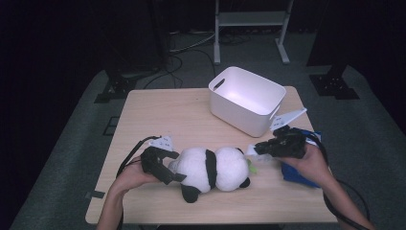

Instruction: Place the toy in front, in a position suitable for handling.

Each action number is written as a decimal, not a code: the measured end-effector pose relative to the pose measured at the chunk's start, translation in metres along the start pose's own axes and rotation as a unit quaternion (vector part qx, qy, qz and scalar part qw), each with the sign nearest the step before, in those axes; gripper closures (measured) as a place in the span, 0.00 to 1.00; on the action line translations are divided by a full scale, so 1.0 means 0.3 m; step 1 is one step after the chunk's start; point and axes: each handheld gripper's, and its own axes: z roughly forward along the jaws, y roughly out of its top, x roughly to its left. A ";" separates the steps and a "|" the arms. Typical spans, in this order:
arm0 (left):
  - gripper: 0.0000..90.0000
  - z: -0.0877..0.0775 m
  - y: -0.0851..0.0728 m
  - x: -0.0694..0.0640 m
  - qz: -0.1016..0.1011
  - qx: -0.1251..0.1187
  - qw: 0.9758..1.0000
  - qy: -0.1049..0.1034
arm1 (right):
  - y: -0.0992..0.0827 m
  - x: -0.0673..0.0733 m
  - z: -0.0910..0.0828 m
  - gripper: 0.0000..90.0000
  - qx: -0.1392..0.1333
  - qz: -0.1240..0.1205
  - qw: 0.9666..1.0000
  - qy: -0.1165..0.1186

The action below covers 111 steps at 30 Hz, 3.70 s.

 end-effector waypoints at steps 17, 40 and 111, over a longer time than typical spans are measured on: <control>0.11 0.006 0.032 -0.020 0.021 -0.044 0.999 -0.009 | 0.140 0.126 0.220 0.89 0.025 -0.064 0.996 0.059; 0.11 0.037 0.063 -0.052 0.045 -0.034 0.998 0.029 | 0.131 0.148 0.181 0.66 0.030 -0.078 0.996 0.022; 0.16 0.053 0.047 -0.026 0.038 -0.042 0.998 0.027 | -0.096 0.068 0.141 0.87 0.036 -0.001 0.999 0.003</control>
